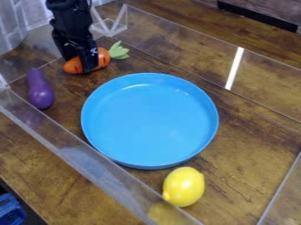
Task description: Move the carrot to the left side
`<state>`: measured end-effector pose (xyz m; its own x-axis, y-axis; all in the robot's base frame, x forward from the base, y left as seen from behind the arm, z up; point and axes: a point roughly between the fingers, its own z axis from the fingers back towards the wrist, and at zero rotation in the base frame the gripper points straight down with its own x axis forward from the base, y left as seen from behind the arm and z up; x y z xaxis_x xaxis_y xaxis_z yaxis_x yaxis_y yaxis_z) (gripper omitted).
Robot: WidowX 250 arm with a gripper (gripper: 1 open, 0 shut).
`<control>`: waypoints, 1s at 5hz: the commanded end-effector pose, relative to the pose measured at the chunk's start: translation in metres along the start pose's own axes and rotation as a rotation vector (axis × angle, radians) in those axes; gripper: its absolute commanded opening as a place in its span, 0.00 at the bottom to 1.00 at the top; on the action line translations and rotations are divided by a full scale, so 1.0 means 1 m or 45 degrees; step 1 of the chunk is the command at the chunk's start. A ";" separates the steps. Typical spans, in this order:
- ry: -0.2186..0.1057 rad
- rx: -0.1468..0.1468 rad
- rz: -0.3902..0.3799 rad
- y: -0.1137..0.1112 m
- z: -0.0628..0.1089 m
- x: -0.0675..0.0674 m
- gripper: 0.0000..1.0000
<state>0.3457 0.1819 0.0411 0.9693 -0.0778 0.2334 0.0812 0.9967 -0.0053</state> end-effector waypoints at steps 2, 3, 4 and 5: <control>-0.089 0.083 0.053 0.015 0.045 0.024 1.00; -0.098 0.084 0.069 0.011 0.046 0.034 1.00; -0.100 0.060 0.027 0.006 0.033 0.036 1.00; -0.089 0.037 -0.031 0.006 0.020 0.033 1.00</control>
<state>0.3656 0.1856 0.0457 0.9653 -0.0762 0.2498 0.0809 0.9967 -0.0086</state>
